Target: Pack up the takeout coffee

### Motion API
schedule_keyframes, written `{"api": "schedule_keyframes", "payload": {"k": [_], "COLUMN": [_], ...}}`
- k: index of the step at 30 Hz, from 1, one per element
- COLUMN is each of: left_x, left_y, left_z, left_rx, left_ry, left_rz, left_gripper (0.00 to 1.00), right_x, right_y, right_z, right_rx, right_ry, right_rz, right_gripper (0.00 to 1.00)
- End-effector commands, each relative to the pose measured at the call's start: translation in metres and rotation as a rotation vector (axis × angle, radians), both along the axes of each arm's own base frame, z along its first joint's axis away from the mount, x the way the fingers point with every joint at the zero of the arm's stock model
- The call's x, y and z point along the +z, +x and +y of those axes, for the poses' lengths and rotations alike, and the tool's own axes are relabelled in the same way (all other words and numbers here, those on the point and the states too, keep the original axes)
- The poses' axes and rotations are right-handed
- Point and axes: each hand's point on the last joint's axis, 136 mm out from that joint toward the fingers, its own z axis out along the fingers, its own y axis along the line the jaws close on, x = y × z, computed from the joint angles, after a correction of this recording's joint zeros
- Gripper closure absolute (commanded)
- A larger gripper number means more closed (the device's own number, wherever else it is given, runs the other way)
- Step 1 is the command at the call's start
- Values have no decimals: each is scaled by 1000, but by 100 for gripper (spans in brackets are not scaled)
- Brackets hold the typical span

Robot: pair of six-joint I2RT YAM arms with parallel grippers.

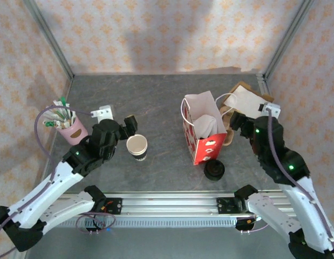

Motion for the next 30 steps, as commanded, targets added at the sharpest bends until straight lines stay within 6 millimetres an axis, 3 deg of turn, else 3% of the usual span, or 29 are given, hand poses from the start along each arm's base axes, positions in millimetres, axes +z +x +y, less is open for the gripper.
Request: {"api": "schedule_keyframes", "payload": {"k": [1,5,8,17,25,30], "left_x": [-43,-61,-70,-88,-105,-101], "left_y": [0,8,15,29,51,54], "left_z": [31,68,83,130,143,159], "left_rx": [103,246,305,506,547,613], "left_ry": [49,58,78,374,428,416], "left_rz": [142,179,199,145,182,85], "left_gripper": [0,0,0,0,0,0], "right_x": [-26,-66,-90,-134,-176,-201], "right_y": [7,16,20,28,38,56], "right_z": [-27,-49,-69,-106,-124,-126], "right_rx": [-169,-257,-334,-461,-559,-576], "right_ry": [-24,35,72,44,17,16], "right_rz": [48,105,75,-193,-199,-167], "right_gripper": [1,0,0,0,0,0]}}
